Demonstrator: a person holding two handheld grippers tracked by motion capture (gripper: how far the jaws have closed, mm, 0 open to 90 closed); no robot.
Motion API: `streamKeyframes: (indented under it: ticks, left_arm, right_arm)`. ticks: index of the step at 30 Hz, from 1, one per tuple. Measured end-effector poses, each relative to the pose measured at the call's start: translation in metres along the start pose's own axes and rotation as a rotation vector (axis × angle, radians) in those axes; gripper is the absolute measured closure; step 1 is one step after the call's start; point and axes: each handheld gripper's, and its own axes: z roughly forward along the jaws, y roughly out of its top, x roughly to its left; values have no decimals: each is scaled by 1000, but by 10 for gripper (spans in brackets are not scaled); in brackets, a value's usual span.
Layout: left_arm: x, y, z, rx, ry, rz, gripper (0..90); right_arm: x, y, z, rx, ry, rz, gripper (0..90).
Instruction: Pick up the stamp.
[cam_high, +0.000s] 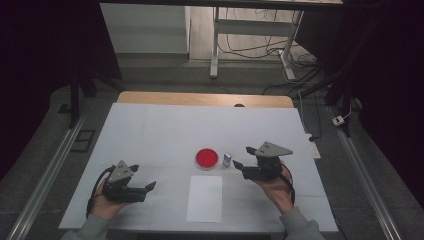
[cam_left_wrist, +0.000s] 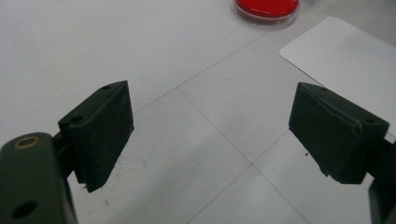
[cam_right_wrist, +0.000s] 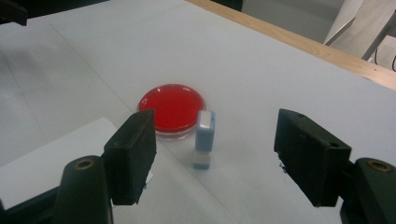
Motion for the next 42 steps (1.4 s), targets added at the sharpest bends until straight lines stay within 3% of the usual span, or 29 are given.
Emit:
streamKeyframes:
  ticks: [9,13,17,42]
  left_arm:
    - [-1,2,2,4,-5,6,139]
    - [-1,2,2,5,-5,5,140]
    - [0,1,2,7,-8,3,144]
    - [-1,-1,2,12,-10,7,155]
  right_arm:
    - [3,11,22,37,7,-3,293]
    - [3,9,31,37,8,20,308]
    - [0,5,41,81,5,18,322]
    - [-2,-3,60,150,24,20,501]
